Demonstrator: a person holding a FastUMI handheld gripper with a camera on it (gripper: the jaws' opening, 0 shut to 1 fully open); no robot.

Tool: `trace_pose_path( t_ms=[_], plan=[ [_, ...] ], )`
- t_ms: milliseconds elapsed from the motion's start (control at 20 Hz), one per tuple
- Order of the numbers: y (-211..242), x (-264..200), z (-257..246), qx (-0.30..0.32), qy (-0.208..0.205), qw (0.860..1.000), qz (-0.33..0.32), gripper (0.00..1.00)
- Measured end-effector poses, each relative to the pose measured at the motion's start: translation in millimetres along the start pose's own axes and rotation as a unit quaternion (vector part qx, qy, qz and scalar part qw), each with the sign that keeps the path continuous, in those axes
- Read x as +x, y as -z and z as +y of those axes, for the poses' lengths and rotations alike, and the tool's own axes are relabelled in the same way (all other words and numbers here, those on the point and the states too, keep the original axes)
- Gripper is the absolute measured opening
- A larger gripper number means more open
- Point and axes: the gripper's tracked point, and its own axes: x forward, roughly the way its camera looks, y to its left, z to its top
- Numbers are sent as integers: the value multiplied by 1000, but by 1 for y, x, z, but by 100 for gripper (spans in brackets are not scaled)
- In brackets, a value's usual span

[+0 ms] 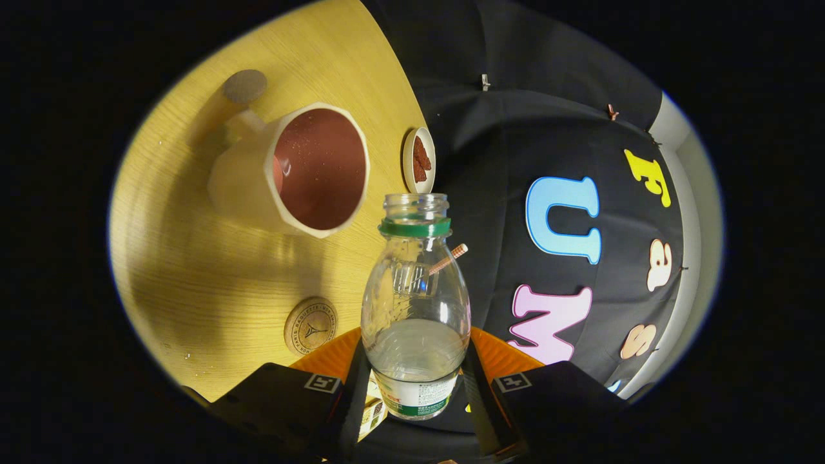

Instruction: Take the bottle from table, then pour the juice into the cup, finally place the bottle on the coaster

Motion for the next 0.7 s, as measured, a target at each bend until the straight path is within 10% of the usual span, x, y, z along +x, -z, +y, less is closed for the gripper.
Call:
trace_pose_path(
  t_ms=[700],
  plan=[
    [1, 12, 0, -74, -6, 997, -16, 71]
  ],
)
